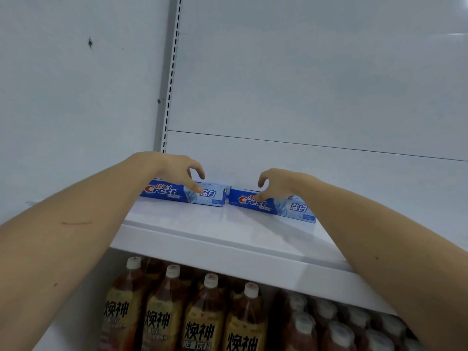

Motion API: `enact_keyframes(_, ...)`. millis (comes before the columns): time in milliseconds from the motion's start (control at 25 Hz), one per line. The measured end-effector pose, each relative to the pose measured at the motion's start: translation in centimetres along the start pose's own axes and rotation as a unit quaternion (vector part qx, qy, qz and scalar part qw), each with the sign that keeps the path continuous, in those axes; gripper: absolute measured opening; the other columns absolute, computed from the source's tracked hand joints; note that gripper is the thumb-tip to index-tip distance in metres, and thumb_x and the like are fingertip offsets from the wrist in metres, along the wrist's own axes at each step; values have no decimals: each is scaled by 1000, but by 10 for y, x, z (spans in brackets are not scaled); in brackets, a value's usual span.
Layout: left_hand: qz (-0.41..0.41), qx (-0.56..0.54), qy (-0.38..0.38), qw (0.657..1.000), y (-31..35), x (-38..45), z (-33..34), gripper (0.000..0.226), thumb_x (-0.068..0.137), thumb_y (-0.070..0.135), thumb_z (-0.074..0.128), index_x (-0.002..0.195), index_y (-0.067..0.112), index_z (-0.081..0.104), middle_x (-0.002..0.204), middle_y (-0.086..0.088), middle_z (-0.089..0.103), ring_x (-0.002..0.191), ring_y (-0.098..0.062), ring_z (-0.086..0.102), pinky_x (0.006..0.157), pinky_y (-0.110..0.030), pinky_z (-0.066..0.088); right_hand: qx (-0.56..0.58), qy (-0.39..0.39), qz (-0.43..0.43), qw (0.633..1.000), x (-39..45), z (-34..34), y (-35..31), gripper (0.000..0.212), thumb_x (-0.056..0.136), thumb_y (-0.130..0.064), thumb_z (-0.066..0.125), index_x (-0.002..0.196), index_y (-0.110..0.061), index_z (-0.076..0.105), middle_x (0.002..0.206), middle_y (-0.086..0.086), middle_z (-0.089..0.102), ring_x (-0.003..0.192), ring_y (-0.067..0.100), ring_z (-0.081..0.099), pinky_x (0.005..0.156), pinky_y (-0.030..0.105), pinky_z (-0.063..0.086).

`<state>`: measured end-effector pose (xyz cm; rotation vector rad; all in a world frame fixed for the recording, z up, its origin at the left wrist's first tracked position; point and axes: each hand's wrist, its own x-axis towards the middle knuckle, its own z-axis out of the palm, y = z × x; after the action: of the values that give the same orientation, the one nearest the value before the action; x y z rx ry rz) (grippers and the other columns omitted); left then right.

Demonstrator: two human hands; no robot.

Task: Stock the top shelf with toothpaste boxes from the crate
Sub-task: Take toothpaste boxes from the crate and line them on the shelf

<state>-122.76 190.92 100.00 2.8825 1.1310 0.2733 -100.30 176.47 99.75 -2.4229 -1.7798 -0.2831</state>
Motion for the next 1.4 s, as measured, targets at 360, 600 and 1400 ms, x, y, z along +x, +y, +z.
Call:
enact_keyframes(360,-33,-19,24,999,47,-72,-15,53,90,56,56,136,34,44,139,-2,52,117,-23,54,106,-44,42,8,55,-27,998,-71,-25,-1,45,95,-43,53,129,-13,55,139,7,51,122,28,50,97,41,42)
enact_keyframes(600,-44,-27,51,997,110,-149,-15,53,93,57,49,139,31,42,141,-3,51,123,-23,52,105,-41,40,58,67,-41,995,-164,-42,8,49,99,-42,47,135,-10,52,142,8,48,127,29,48,98,39,39)
enact_keyframes(1400,-64,-328,156,929,294,-348,45,65,100,59,15,148,22,41,150,-6,43,140,-24,35,110,-39,24,425,125,-33,896,-445,-25,42,52,102,-49,32,134,-14,52,128,0,53,112,16,48,91,28,32)
